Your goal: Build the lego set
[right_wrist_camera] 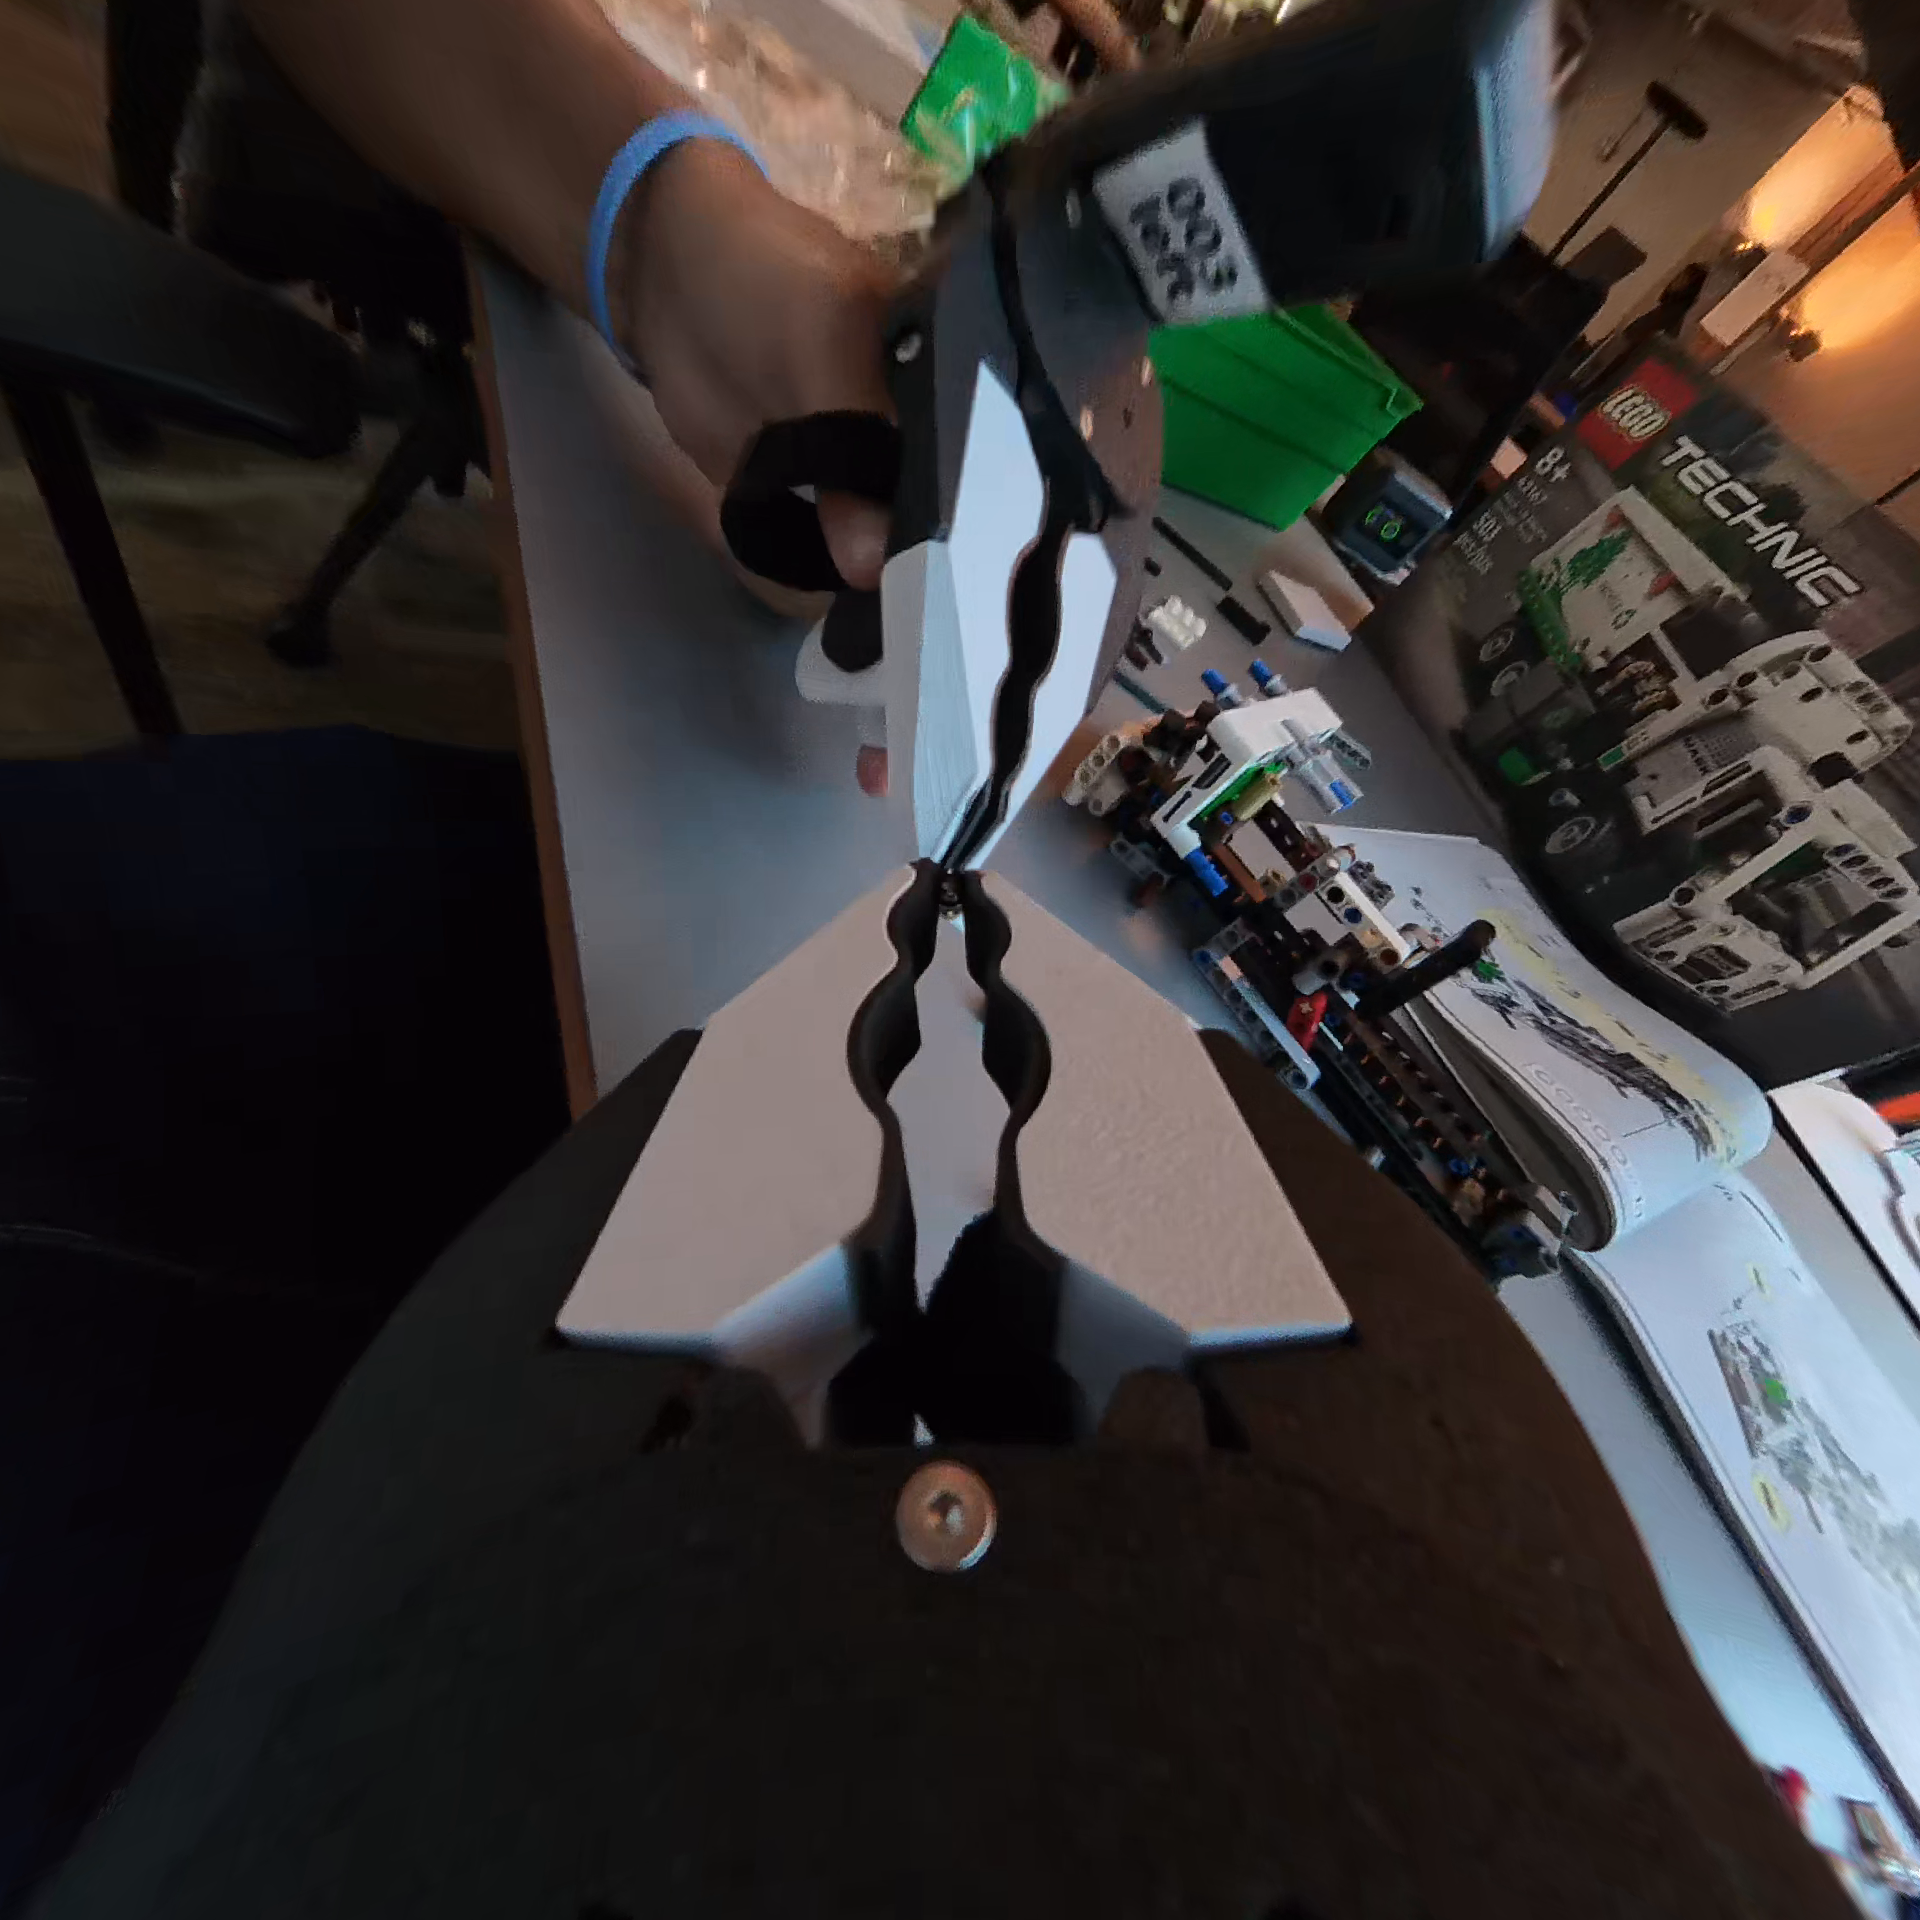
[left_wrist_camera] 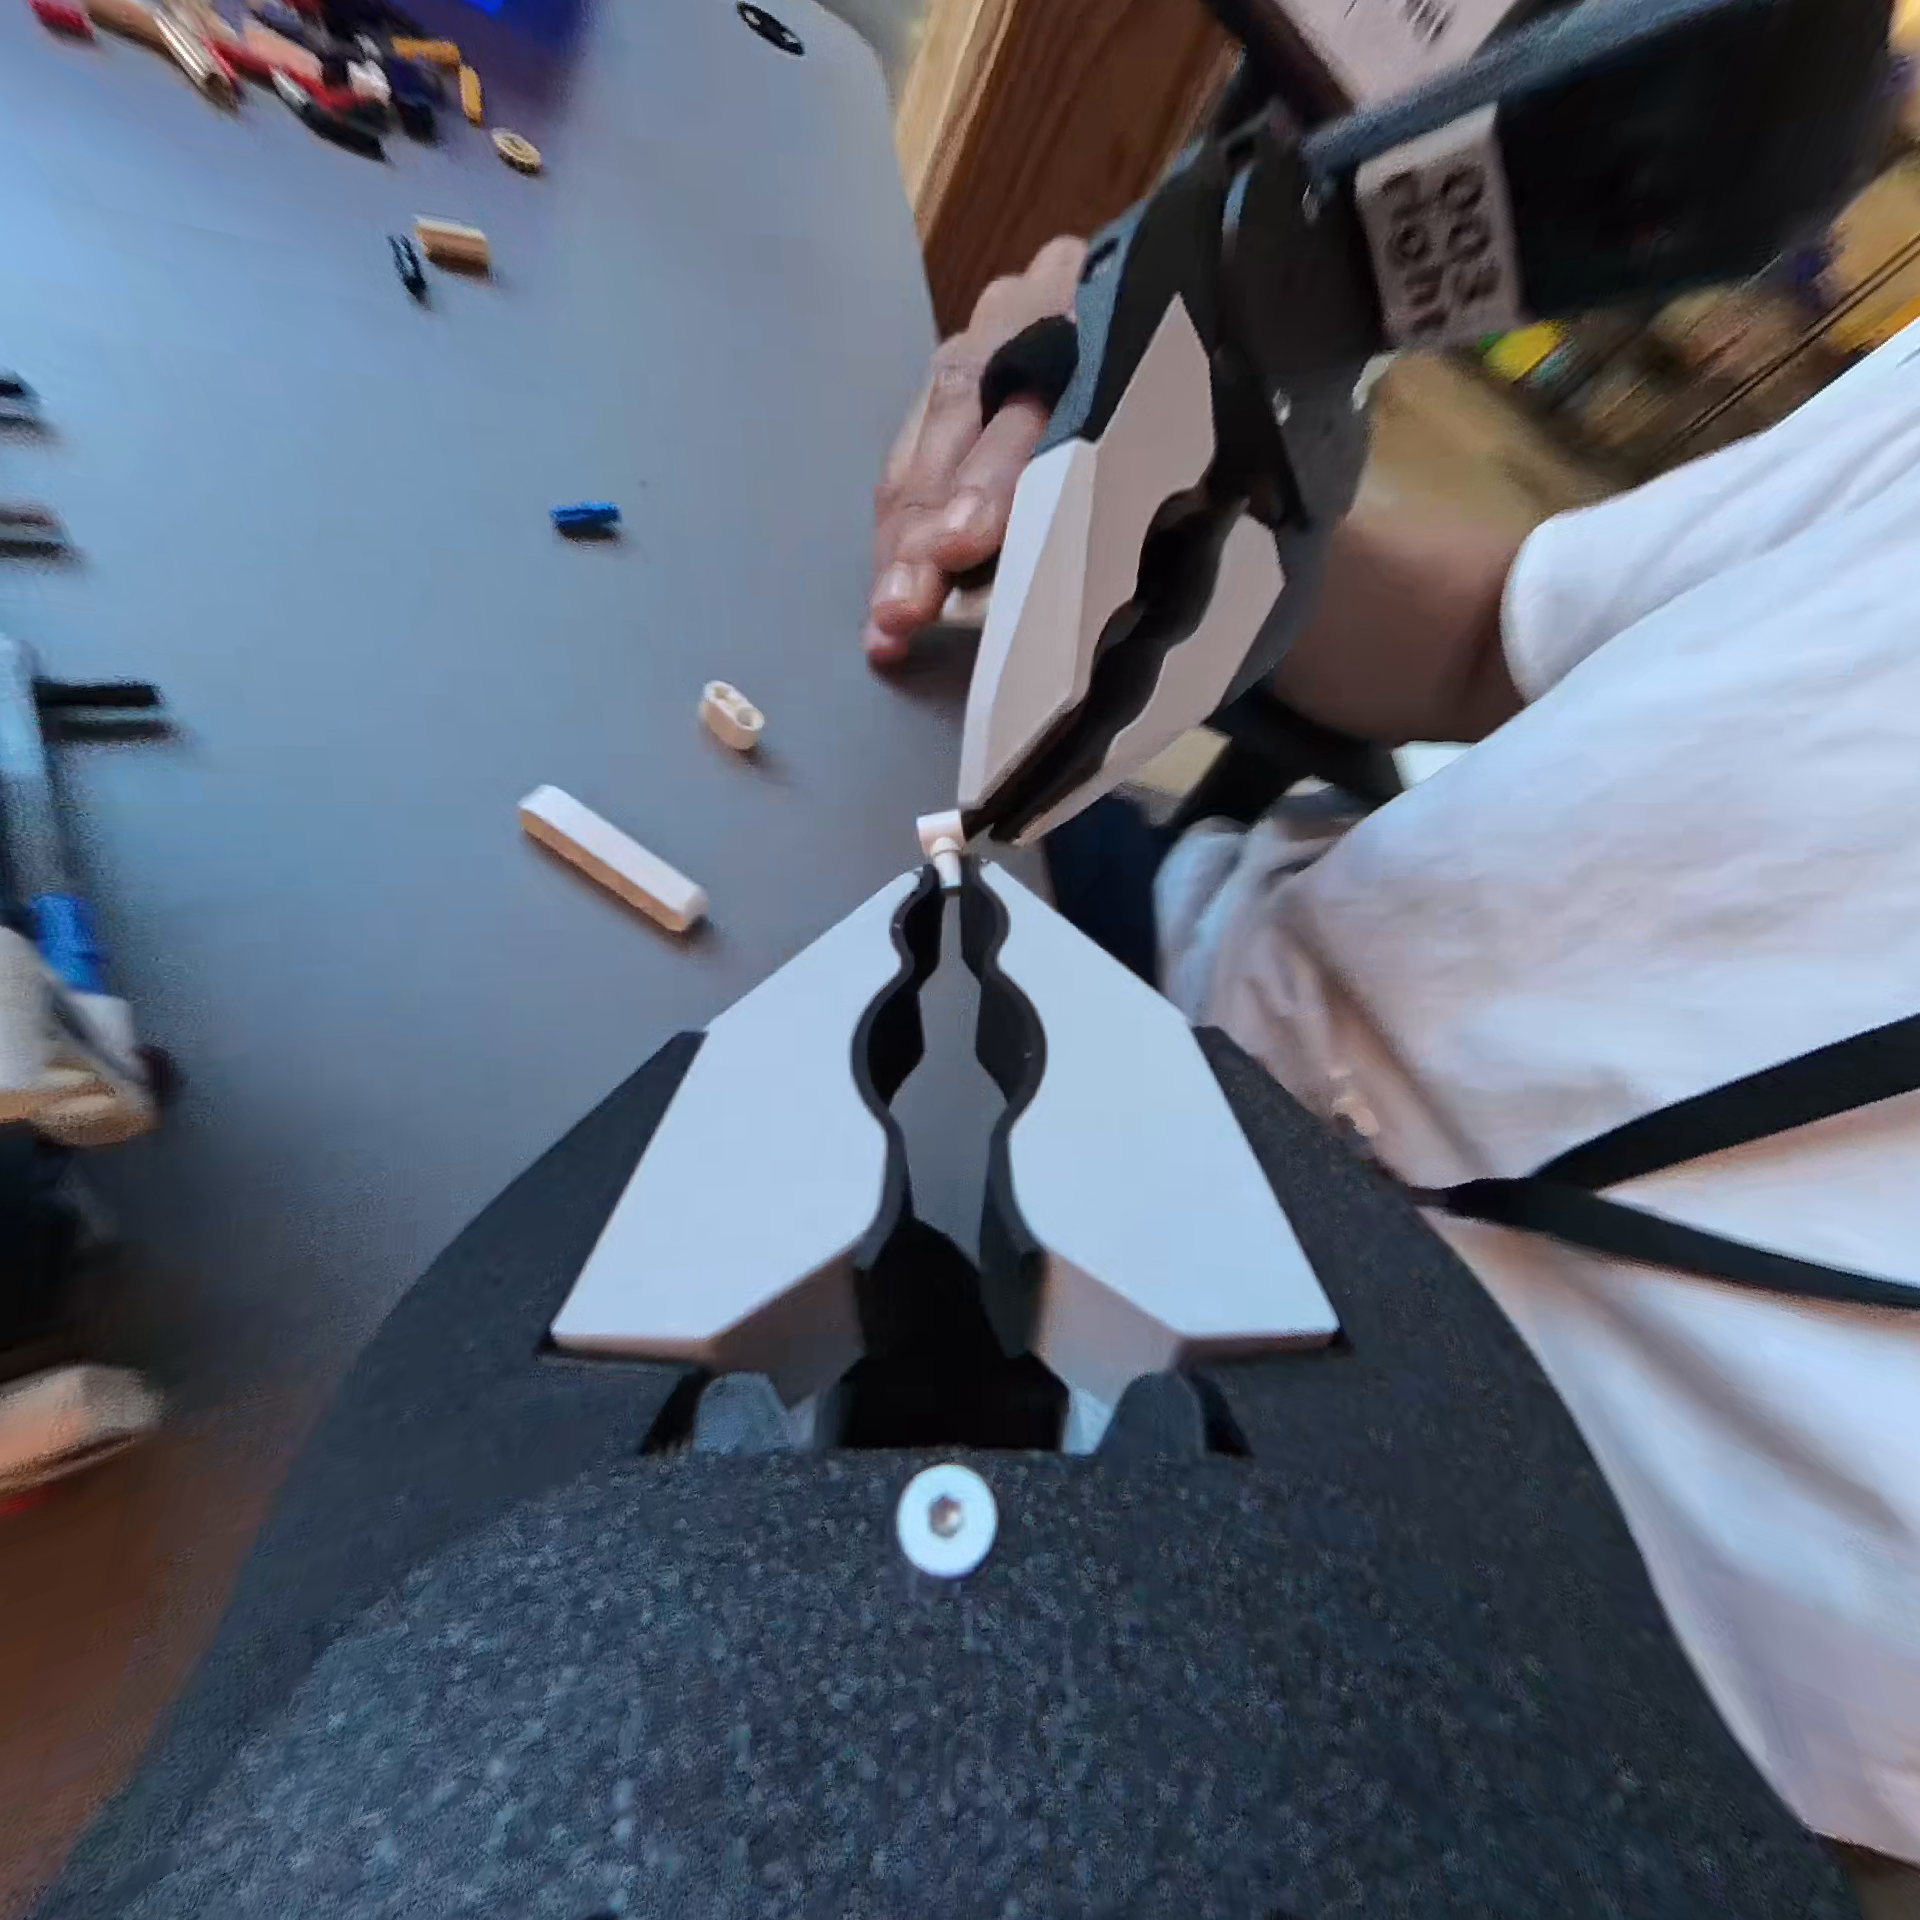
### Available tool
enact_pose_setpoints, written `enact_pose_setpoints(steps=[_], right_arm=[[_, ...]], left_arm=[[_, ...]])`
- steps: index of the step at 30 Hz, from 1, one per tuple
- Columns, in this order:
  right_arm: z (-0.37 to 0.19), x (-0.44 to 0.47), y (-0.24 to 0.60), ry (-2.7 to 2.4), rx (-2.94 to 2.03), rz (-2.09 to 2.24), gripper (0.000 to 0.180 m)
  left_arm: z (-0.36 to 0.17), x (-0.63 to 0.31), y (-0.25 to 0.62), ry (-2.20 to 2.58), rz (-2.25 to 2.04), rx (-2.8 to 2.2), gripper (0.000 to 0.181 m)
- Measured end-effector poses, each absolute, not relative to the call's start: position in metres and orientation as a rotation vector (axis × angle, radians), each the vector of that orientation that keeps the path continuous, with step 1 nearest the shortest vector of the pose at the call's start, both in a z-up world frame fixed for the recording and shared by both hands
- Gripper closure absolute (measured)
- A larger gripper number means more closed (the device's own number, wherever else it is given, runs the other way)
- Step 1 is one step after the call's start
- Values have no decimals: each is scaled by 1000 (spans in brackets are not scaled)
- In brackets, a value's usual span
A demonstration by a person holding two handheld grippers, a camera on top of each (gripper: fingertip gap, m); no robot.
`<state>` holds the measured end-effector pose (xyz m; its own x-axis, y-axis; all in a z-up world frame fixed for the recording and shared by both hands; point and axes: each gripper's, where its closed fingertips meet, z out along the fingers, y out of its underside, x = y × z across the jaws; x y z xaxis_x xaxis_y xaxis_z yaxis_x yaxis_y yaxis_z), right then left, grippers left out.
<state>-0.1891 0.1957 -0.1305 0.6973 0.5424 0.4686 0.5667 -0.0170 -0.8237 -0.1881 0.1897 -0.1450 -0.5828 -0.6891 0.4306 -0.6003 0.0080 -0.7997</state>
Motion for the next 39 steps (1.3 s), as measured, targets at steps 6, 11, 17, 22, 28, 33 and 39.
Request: enact_pose_setpoints(steps=[6,11,17,22,28,33,39], right_arm=[[-123,-191,177,-830,-1687,44,176],[-137,-200,167,-768,-1787,206,176],[-151,-198,169,-735,-1844,308,176],[-167,-196,172,-708,-1956,356,176],[-166,-192,183,-609,-1996,380,176],[-171,-189,185,-608,-2033,378,176],[-174,-189,186,-585,-2059,415,176]], left_arm=[[-139,-202,170,2110,-1920,-1759,180],[-145,-210,160,1868,-2102,-2214,181],[-166,-203,160,1671,-2071,-2511,181],[-173,-199,168,1545,-2002,-2641,180],[-178,-197,171,1478,-1904,-2787,180],[-178,-195,172,1430,-1877,-2890,180],[-178,-195,173,1414,-1867,-2921,179]])
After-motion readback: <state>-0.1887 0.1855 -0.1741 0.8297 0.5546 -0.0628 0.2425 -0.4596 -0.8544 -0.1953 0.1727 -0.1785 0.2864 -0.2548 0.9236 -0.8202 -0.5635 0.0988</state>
